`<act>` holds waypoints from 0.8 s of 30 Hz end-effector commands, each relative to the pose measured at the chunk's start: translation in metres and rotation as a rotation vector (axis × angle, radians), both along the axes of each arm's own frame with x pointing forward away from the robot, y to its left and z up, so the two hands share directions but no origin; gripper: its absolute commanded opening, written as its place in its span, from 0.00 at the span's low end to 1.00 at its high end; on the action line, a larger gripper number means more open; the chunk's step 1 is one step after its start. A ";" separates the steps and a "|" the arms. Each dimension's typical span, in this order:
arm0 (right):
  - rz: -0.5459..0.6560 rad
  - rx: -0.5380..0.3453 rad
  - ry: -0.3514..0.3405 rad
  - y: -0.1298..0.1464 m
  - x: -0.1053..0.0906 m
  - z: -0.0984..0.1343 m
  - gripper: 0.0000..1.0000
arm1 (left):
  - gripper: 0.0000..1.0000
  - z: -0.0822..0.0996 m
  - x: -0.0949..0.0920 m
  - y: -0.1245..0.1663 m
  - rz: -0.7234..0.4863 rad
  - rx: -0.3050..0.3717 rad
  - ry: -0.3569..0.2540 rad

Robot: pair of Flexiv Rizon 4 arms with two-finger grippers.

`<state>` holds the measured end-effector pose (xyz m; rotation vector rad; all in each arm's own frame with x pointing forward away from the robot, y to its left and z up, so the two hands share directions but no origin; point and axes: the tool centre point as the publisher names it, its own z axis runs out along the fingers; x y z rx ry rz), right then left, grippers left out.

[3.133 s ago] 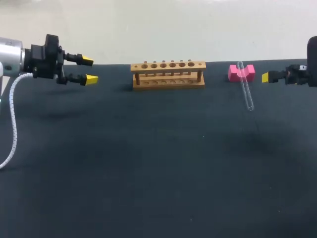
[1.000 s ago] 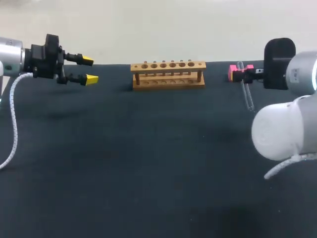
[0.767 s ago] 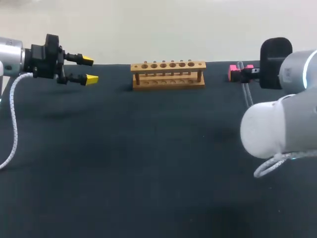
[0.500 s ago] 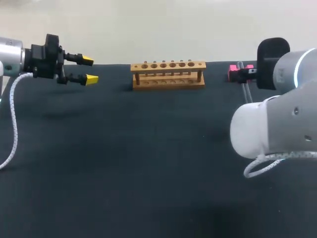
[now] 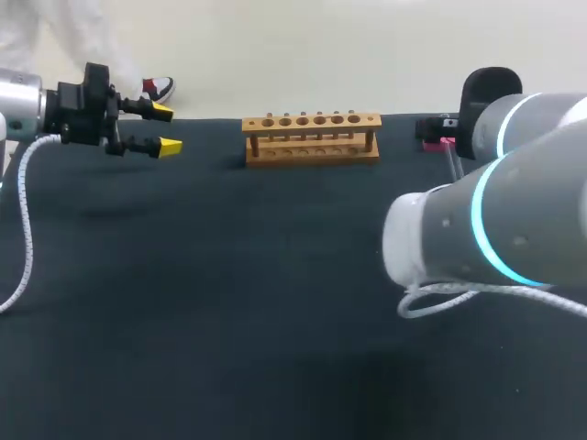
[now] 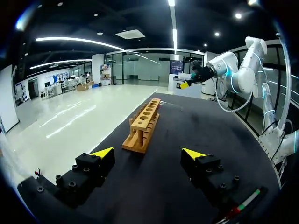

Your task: Grasp the test tube, adjust it, and insert it.

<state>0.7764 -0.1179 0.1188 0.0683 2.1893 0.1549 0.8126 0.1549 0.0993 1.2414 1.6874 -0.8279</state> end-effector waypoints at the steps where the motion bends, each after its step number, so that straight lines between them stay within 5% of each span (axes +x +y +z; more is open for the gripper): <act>1: -0.206 -0.148 -0.015 0.005 0.019 -0.019 1.00 | 1.00 -0.001 -0.002 0.001 0.004 -0.002 -0.006; 14: -0.178 -0.086 0.003 -0.014 0.026 -0.035 1.00 | 1.00 -0.001 -0.002 0.001 0.004 -0.002 -0.006; 24: -0.050 -0.025 0.015 -0.029 0.027 -0.047 1.00 | 1.00 -0.001 -0.002 0.001 0.004 -0.002 -0.006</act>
